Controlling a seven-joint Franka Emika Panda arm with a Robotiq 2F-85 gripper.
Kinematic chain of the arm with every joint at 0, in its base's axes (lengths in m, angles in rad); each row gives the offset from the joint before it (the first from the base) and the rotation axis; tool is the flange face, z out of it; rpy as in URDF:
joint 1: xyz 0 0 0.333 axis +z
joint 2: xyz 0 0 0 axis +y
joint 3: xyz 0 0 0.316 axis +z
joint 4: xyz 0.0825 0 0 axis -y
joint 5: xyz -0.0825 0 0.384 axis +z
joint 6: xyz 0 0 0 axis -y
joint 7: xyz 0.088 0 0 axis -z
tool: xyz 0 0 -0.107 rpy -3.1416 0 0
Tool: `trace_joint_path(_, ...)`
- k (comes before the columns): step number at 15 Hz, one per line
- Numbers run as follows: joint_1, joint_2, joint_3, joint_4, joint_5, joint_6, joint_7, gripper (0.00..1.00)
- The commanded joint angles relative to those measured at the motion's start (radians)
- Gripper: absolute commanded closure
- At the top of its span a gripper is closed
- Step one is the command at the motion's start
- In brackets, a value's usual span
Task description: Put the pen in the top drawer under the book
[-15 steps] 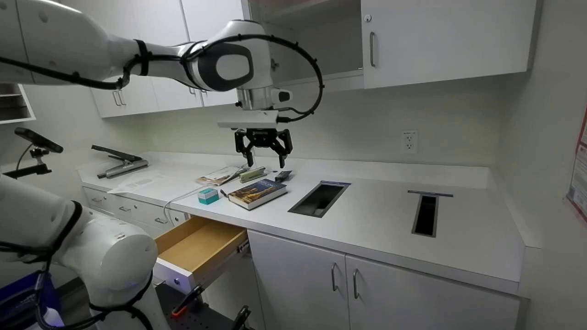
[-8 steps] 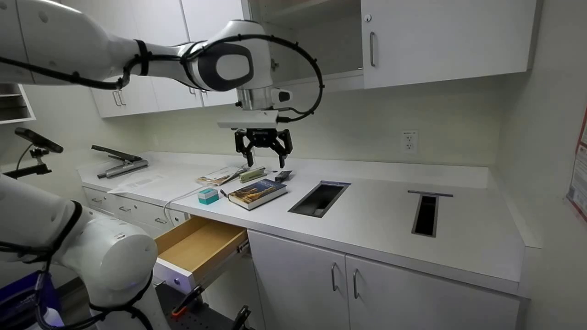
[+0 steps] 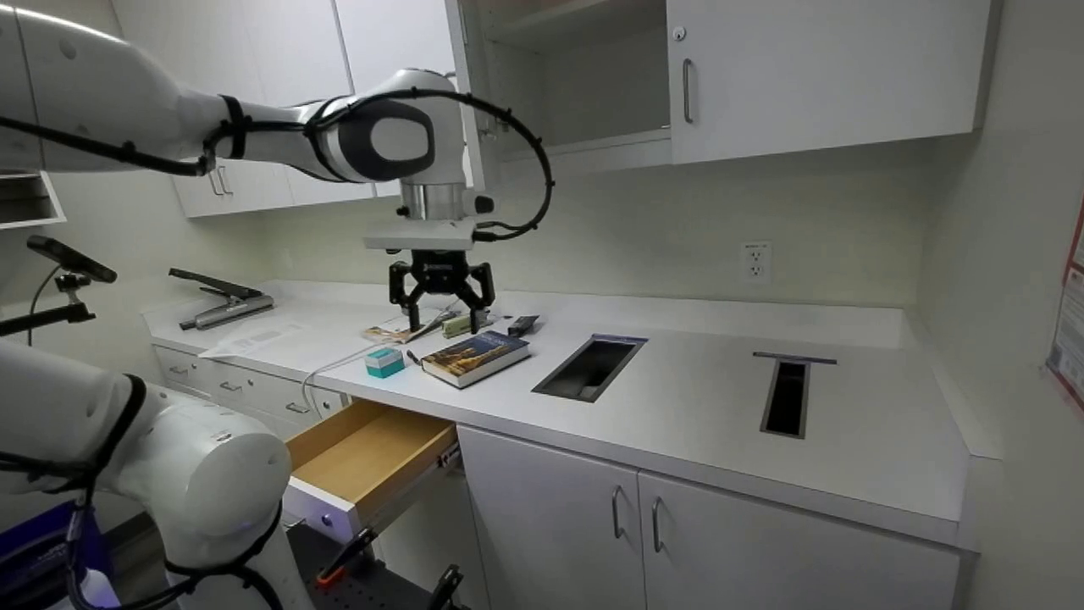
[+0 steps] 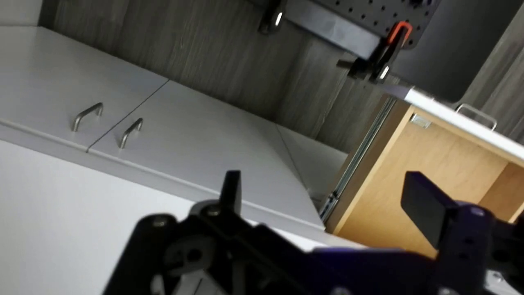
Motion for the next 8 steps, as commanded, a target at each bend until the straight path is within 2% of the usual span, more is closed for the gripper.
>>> trace_joint_path(1,0.04,-0.142,0.104,-0.115,-0.018,-0.121,-0.008,0.0)
trace_joint_path(4,0.138,-0.22,0.176,-0.189,0.008,-0.097,-0.023,0.0)
trace_joint_path(8,0.295,-0.23,0.277,-0.249,0.047,0.068,0.004,0.0)
